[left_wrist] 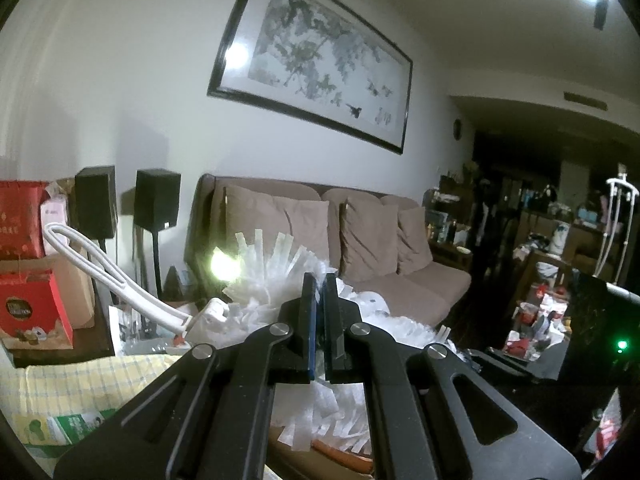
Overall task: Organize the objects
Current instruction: 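Hold the duster with both grippers and move it above the orange-lined box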
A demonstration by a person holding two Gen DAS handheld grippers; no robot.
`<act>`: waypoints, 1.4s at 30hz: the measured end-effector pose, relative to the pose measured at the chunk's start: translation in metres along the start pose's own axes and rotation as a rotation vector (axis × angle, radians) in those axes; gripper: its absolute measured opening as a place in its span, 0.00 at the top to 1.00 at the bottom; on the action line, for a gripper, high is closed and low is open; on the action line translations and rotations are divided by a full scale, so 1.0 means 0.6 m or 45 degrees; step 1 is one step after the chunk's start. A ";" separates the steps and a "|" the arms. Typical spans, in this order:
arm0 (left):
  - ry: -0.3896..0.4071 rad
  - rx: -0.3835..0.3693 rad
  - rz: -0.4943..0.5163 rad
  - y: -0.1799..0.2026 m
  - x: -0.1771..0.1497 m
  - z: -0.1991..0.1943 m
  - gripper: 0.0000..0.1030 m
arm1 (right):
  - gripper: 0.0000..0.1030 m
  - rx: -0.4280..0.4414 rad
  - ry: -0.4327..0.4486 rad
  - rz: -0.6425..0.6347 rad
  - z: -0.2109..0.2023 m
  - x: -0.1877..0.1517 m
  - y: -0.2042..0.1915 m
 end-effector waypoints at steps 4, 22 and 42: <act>0.008 -0.008 0.011 0.008 0.005 -0.002 0.98 | 0.93 0.003 0.009 -0.006 -0.005 0.001 -0.003; 0.026 0.007 0.068 0.029 0.006 0.003 0.98 | 0.93 -0.009 0.026 -0.019 -0.011 0.002 -0.003; 0.022 -0.017 0.097 0.053 0.012 0.012 0.98 | 0.93 -0.039 0.035 -0.001 -0.017 0.010 0.014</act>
Point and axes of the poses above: each gripper's, at about its wrist camera, not at the fingertips, and z roughly the way its jaws point, y to its right, x to its top, the point moved 2 cm from there along z, roughly the way its jaws point, and after that the axes turned 7 degrees about -x, right-handed, at the moved point
